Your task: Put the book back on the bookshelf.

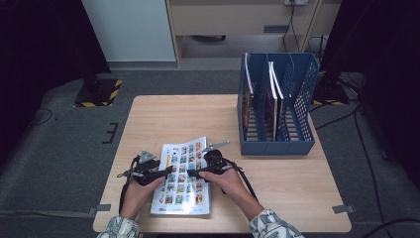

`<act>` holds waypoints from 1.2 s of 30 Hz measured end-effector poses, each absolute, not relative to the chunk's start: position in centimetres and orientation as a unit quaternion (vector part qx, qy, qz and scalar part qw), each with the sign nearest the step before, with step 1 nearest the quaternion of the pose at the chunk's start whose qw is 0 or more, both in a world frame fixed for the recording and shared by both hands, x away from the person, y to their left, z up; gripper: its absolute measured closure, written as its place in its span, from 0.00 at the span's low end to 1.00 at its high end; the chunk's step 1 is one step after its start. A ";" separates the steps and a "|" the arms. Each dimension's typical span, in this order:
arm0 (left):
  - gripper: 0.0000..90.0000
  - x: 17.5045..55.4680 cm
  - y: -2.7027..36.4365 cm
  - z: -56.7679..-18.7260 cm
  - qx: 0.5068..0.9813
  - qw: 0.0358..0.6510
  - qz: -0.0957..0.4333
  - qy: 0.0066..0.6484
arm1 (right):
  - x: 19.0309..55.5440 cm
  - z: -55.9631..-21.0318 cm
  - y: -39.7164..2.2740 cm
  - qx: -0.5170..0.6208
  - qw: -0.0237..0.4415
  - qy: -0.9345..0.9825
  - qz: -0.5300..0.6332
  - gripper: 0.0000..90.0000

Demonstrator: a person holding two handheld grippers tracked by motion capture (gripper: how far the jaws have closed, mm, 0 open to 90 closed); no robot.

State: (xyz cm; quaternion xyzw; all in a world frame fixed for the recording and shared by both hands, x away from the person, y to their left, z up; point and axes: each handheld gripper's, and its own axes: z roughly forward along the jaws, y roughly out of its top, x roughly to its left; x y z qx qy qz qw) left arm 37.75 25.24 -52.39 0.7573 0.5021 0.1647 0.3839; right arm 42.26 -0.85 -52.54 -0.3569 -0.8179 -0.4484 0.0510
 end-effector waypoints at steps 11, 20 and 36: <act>0.40 37.7 25.7 -52.5 0.749 0.391 0.156 0.512 | 42.4 -50.6 1.6 -0.341 0.031 -0.839 -0.423 0.34; 0.39 37.7 25.8 -52.3 0.748 0.386 0.157 0.516 | 43.1 -50.4 1.0 -0.385 0.033 -0.811 -0.440 0.67; 0.23 37.8 25.5 -52.4 0.745 0.416 0.156 0.497 | 42.8 -46.8 0.2 -0.338 -0.059 -0.821 -0.457 0.79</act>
